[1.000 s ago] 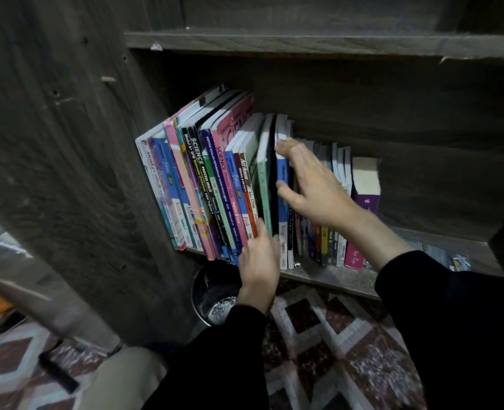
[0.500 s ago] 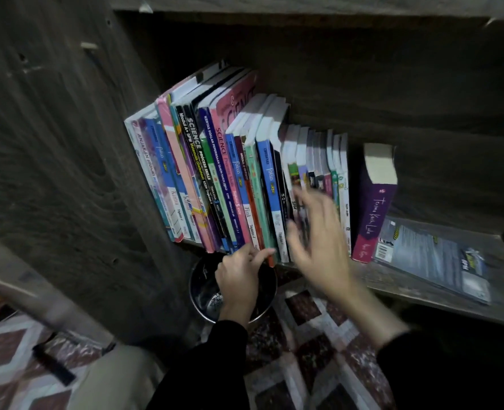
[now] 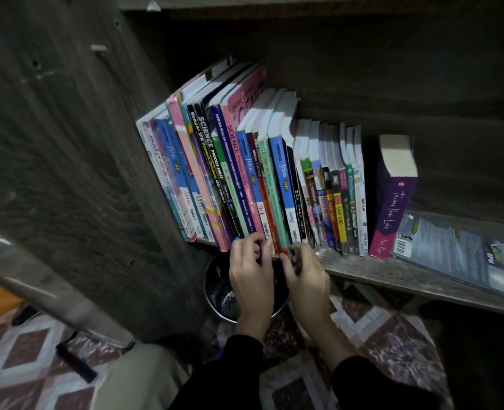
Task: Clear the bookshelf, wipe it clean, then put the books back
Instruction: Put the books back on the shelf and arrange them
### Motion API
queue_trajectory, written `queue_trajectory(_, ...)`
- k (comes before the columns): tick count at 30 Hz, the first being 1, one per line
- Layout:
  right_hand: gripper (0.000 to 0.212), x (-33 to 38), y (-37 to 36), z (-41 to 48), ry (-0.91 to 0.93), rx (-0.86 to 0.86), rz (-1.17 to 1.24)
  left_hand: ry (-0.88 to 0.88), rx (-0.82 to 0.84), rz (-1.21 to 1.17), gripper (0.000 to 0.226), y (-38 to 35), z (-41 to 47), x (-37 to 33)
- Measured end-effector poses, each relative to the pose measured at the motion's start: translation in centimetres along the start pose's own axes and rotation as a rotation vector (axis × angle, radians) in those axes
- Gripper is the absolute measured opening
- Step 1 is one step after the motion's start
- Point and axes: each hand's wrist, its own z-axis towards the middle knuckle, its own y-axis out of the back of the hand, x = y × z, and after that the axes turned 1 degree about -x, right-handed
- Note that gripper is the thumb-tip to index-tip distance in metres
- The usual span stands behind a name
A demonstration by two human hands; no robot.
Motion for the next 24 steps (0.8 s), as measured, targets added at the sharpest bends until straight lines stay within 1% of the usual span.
queue_trajectory(2,0.014,0.0,-0.3,0.4,-0.043,0.004,0.029,0.004,0.015,-0.011,0.02,-0.3,-0.3,0.2)
queue_trajectory(4,0.015,-0.1,-0.3,0.5,-0.025,-0.011,0.038,0.028,0.082,-0.031,0.025,-0.4,-0.9,0.1)
queue_trajectory(6,0.013,-0.4,-0.2,0.5,0.013,-0.033,0.036,0.103,0.152,-0.01,0.034,-0.6,-1.6,-0.5)
queue_trajectory(8,0.01,-0.6,-0.2,0.4,0.031,-0.048,0.03,0.216,0.207,0.016,0.04,-1.1,-2.0,-1.2)
queue_trajectory(11,0.011,-0.8,0.3,0.4,0.071,-0.042,-0.011,0.286,0.213,0.017,0.047,-2.2,-1.9,-2.5)
queue_trajectory(13,0.019,-1.1,0.8,0.5,0.081,0.029,-0.036,0.308,0.193,-0.001,0.049,-2.8,-1.7,-3.7)
queue_trajectory(15,0.026,-1.4,1.3,0.6,0.052,0.089,-0.041,0.332,0.21,0.068,0.047,-3.1,-1.4,-4.4)
queue_trajectory(16,0.026,-1.6,1.4,0.6,0.049,0.078,-0.044,0.336,0.216,0.125,0.045,-3.2,-1.2,-4.6)
queue_trajectory(18,0.02,-1.8,1.5,0.6,0.053,0.004,-0.031,0.336,0.258,0.244,0.04,-3.2,-0.3,-4.7)
queue_trajectory(21,0.013,-1.9,1.0,0.6,0.016,-0.049,0.029,0.301,0.401,0.407,0.038,-2.7,1.0,-4.6)
queue_trajectory(23,0.015,-1.9,1.0,0.6,0.017,-0.064,0.062,0.263,0.452,0.411,0.033,-2.0,1.6,-4.5)
queue_trajectory(24,0.022,-1.9,1.1,0.6,0.008,-0.075,0.059,0.263,0.469,0.405,0.031,-1.8,1.9,-4.5)
